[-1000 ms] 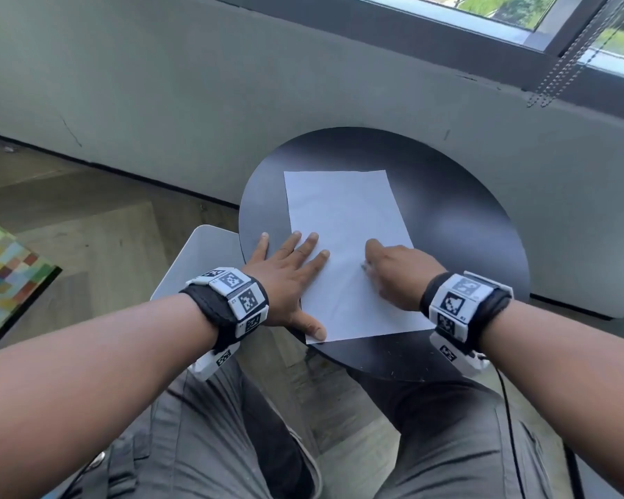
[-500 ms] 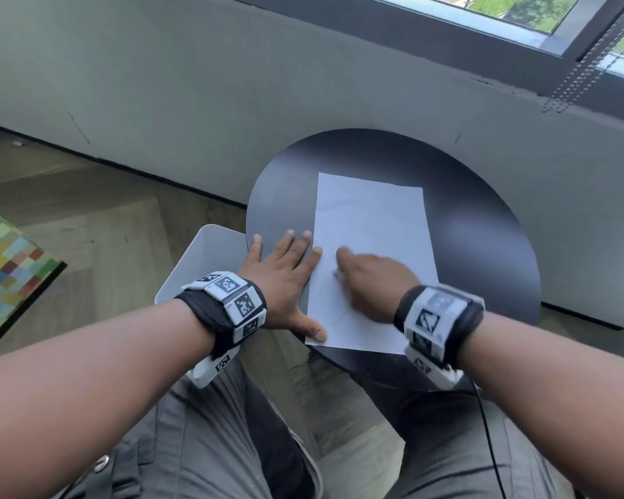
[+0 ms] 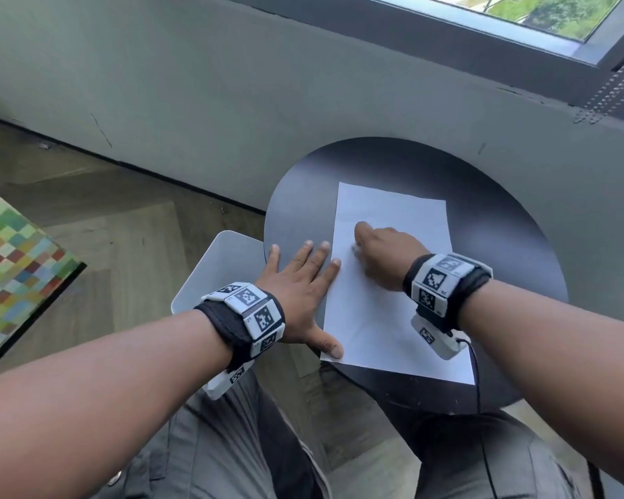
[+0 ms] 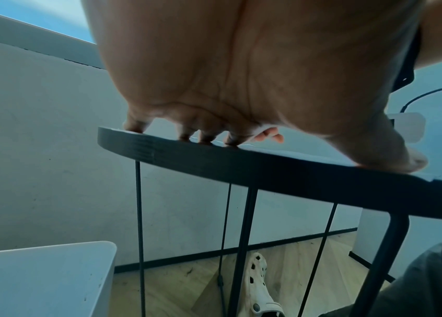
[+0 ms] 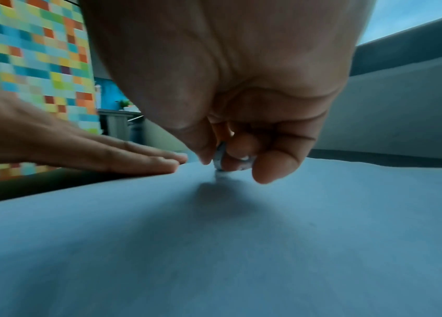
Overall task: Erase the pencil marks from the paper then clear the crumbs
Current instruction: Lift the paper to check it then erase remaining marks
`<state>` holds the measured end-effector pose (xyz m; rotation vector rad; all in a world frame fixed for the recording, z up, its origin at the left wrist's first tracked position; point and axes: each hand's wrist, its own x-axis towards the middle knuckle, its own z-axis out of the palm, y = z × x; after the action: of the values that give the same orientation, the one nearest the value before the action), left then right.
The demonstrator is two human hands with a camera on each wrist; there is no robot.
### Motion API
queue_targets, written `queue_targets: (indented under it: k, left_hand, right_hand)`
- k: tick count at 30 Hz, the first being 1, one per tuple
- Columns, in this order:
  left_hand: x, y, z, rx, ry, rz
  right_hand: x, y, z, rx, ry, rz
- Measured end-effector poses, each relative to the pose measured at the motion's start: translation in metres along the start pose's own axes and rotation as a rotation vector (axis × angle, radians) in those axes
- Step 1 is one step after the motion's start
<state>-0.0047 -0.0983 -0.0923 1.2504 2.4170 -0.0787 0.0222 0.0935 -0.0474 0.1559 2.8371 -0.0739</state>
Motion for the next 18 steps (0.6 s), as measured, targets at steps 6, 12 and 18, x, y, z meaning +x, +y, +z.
queue_targets:
  k: [6,12,18]
  left_hand:
    - [0.000,0.002,0.000,-0.003,-0.020,0.009]
    - [-0.001,0.004,-0.006,0.003,-0.036,0.001]
    - [0.002,0.010,-0.017,0.040,-0.098,0.003]
  right_hand:
    - [-0.073,-0.025,0.019,-0.097,-0.143,-0.178]
    - [-0.043,0.012,0.011,0.019,-0.036,0.053]
    - [-0.073,-0.013,0.030,-0.001,-0.092,-0.083]
